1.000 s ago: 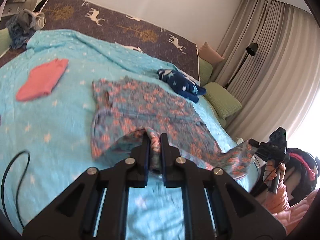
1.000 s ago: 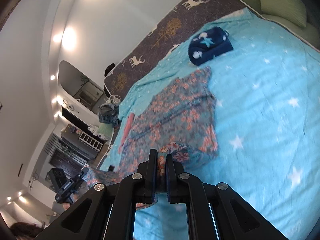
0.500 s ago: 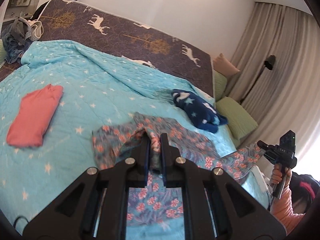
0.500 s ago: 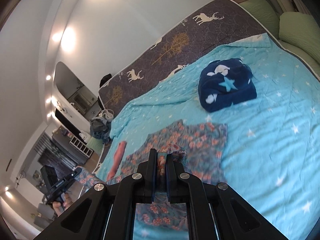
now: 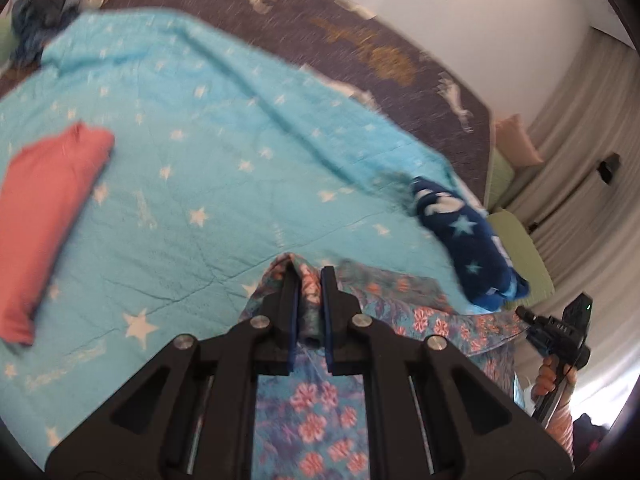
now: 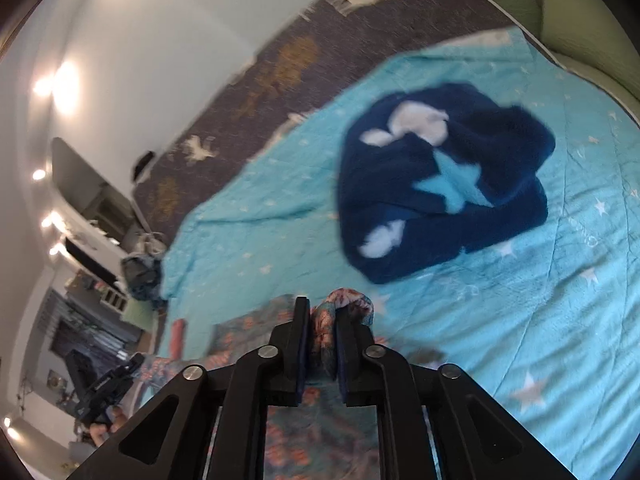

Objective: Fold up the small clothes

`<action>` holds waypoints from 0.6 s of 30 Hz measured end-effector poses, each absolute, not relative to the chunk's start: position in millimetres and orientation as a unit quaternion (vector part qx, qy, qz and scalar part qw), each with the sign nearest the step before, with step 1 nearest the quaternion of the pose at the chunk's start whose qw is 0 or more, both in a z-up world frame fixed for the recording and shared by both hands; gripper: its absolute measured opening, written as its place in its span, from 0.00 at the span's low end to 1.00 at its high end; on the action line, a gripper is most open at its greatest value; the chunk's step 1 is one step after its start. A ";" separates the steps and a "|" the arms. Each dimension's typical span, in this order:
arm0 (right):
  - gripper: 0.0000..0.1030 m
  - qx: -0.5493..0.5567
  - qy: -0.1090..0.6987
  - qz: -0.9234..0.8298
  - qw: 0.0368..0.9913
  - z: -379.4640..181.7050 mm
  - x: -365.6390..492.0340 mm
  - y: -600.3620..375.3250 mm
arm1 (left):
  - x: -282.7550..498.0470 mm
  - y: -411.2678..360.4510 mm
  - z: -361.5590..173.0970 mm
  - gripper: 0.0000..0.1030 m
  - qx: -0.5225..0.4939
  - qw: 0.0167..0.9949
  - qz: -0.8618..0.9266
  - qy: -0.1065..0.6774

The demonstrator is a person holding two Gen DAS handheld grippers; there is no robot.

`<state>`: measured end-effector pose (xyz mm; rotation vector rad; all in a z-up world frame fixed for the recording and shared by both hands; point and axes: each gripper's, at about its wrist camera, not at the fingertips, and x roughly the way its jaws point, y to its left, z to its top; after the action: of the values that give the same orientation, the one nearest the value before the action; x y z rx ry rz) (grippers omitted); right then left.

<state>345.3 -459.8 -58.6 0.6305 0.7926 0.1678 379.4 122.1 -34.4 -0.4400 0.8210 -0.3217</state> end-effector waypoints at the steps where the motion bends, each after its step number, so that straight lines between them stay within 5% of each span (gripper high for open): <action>1: 0.33 0.298 0.395 0.059 0.867 -67.9 352.4 -460.7 | 389.3 121.1 -46.7 0.11 -0.216 0.873 -0.148 0.413; 7: 0.44 0.288 0.383 0.034 0.877 -74.8 336.0 -471.8 | 392.1 119.9 -69.9 0.11 -0.205 0.866 -0.136 0.436; 13: 0.45 0.189 0.368 0.050 0.909 -46.3 299.5 -449.0 | 362.4 121.2 -46.0 0.20 -0.177 0.887 -0.132 0.405; 17: 0.45 0.098 0.382 0.087 0.915 -36.7 287.0 -403.5 | 337.6 127.3 -20.3 0.50 -0.176 0.909 -0.107 0.362; 18: 0.45 0.077 0.390 0.098 0.912 -37.9 284.7 -390.5 | 334.6 127.8 -16.4 0.50 -0.176 0.911 -0.108 0.356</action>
<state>284.7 -390.5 -37.9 0.1580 0.8033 0.2018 334.6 127.8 -16.4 -0.3636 0.7335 -0.2223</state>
